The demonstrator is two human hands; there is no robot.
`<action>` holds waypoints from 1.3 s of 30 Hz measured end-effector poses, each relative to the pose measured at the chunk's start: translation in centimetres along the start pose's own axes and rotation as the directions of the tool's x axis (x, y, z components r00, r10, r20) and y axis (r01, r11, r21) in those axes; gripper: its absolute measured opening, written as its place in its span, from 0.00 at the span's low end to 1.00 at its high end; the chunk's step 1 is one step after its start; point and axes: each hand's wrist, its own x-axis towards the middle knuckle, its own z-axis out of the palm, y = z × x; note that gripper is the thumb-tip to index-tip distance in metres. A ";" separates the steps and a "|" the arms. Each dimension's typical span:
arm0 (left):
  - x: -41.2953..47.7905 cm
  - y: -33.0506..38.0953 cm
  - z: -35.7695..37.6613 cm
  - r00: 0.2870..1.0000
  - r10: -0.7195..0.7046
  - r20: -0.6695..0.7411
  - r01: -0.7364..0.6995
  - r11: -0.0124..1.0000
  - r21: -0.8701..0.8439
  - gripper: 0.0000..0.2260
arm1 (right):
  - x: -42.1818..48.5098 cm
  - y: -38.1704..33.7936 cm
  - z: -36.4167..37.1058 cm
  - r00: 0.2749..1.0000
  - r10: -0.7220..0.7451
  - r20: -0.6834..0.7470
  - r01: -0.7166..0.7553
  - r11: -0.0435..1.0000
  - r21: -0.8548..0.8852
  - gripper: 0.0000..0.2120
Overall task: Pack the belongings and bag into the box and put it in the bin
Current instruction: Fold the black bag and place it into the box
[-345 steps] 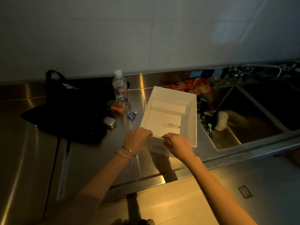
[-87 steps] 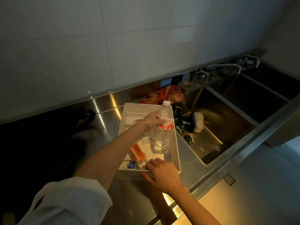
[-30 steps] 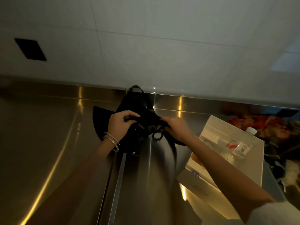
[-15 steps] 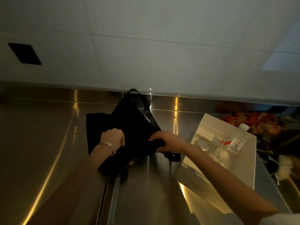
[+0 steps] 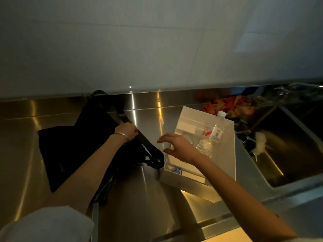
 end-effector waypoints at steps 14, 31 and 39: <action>2.0 -1.3 4.0 0.997 -0.072 0.029 0.065 0.980 0.188 0.18 | 0.6 0.3 0.5 0.999 -0.026 -0.045 0.027 1.000 0.014 0.17; -0.6 0.0 -0.2 0.946 0.101 -0.307 -0.112 0.994 -0.018 0.05 | -3.0 2.0 -0.9 0.994 0.014 -0.112 -0.017 0.999 -0.030 0.16; -3.7 6.6 -5.2 0.765 0.181 -0.619 -0.396 0.889 -0.229 0.04 | -5.5 4.0 -3.0 0.982 0.075 -0.176 -0.078 0.997 -0.009 0.15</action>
